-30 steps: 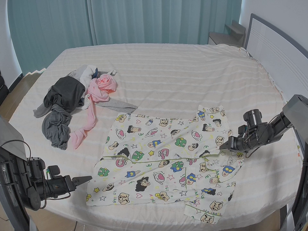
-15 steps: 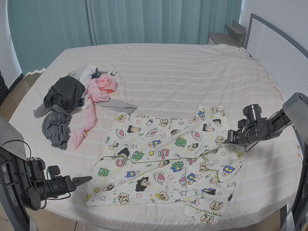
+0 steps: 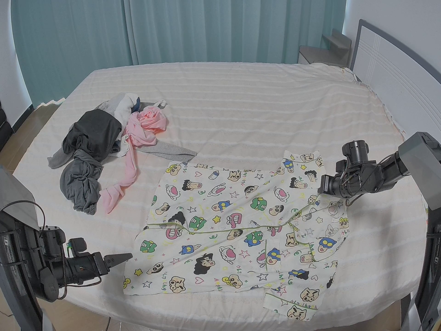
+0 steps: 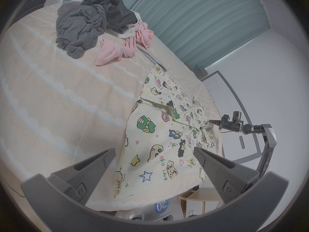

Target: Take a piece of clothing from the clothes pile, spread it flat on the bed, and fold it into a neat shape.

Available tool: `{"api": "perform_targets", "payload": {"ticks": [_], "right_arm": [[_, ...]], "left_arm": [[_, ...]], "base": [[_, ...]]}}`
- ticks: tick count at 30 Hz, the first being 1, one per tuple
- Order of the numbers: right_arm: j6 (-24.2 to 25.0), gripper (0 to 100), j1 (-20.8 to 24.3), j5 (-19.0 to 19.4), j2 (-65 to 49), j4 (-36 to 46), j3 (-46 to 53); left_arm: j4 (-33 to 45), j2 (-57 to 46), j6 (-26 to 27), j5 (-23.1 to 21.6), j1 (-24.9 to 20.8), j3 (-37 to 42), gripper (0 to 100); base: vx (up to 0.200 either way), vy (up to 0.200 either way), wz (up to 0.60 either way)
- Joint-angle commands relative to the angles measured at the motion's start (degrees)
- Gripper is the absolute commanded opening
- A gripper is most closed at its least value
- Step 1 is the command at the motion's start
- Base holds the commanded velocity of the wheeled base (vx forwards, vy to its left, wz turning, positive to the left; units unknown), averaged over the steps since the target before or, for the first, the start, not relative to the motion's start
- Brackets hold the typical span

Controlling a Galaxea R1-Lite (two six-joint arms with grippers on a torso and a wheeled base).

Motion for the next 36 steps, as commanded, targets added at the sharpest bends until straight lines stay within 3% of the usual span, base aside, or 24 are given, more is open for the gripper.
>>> {"api": "perform_targets", "payload": {"ticks": [1,11,16,25,34,36], "right_arm": [[0.0,0,-0.4,0.0,0.2,-0.1,-0.1],[0.4,0,-0.9,1.2,-6.2,-4.3,8.3],[0.3,0,-1.0,4.6,-10.3,-10.2,14.8],[-1.4,0,-1.2,5.8,-9.3,-10.2,20.3],[-4.2,0,-1.2,3.4,-1.6,-9.0,14.0],[-4.2,0,-1.3,0.2,2.6,-6.3,8.2]], "left_arm": [[-1.0,0.1,0.0,0.0,0.0,0.4,100],[-1.0,0.2,0.1,0.0,0.0,0.4,100],[-1.0,0.2,0.0,0.0,0.0,0.4,100],[-1.0,0.2,0.0,0.0,0.0,0.4,100],[-1.0,0.3,0.1,0.0,0.0,0.4,100],[-1.0,0.6,0.1,0.0,0.0,0.4,100]], "base": [[0.0,0.0,0.0],[0.0,0.0,0.0],[0.0,0.0,0.0],[0.0,0.0,0.0],[0.0,0.0,0.0],[0.0,0.0,0.0]]}}
